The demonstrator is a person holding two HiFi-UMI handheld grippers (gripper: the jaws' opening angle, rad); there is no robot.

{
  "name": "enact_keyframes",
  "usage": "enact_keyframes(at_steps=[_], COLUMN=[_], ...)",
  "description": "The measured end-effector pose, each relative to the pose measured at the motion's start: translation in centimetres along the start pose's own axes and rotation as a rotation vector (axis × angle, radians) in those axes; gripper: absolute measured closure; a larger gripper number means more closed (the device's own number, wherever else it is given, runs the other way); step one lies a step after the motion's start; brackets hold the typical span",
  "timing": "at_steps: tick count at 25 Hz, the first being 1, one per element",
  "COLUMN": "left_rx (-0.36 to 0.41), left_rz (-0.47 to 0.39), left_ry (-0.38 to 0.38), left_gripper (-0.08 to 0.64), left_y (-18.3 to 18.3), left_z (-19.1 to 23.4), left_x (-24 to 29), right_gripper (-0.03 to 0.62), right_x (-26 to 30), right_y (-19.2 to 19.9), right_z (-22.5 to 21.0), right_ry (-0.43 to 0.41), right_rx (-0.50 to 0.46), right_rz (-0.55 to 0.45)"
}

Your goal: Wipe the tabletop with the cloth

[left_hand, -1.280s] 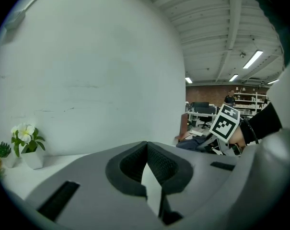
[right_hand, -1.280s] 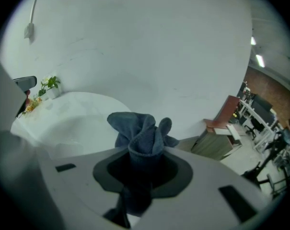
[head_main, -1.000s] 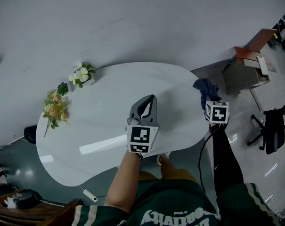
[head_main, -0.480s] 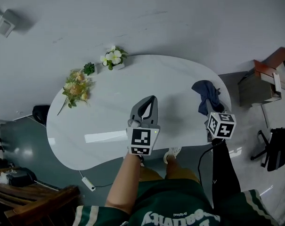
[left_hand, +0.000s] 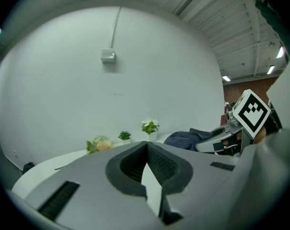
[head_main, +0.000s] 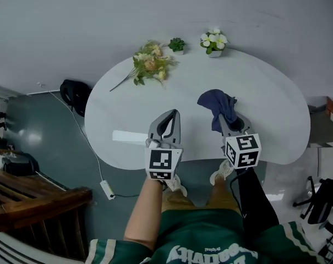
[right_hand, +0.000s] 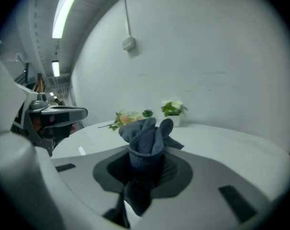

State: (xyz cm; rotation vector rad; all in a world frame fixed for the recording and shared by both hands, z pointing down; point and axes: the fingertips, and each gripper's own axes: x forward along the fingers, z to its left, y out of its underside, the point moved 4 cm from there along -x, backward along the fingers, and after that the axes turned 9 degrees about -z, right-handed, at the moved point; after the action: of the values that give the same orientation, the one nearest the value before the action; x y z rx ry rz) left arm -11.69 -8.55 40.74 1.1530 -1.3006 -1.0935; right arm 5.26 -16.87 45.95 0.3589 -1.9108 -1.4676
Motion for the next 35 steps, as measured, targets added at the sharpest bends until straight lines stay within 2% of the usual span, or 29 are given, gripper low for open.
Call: enact_keyframes(at_steps=[10,14,18,22,24,28,35], left_rx=[0.007,-0.002,-0.025,-0.044,-0.052,-0.067,-0.091], left_rz=[0.023,0.046,0.066,0.083,0.089,0.089,0.085], left_ry=[-0.239,-0.345,-0.431,-0.461,-0.466,-0.456,-0.350], left_gripper=[0.563,0.563,0.563,0.563,0.563,0.563,0.563], left_y=[4.2,5.5,7.0,8.2,8.8,9.7,10.1], left_z=[21.1,26.3,29.2,30.1,30.3,30.2,27.6], left_x=[-18.9,-25.2,-29.7,-32.3,-32.7,-32.5,-28.6], right_gripper=[0.499,0.498,0.499,0.500,0.502,0.502,0.503], right_x=[8.8,10.8,12.7,13.0,13.0,13.6,13.4], right_y=[3.4,5.5,8.3,12.3,13.1,13.0,12.5], right_z=[31.1,40.6,47.0,50.5,50.8,49.3,43.9], right_ry=[-0.323,-0.449,-0.517,-0.560,-0.553,-0.502,-0.378], right_rx=[-0.011,-0.055,-0.103,-0.144,-0.181,-0.185,-0.229], right_rz=[0.058,0.116,0.206,0.365,0.373,0.378,0.382])
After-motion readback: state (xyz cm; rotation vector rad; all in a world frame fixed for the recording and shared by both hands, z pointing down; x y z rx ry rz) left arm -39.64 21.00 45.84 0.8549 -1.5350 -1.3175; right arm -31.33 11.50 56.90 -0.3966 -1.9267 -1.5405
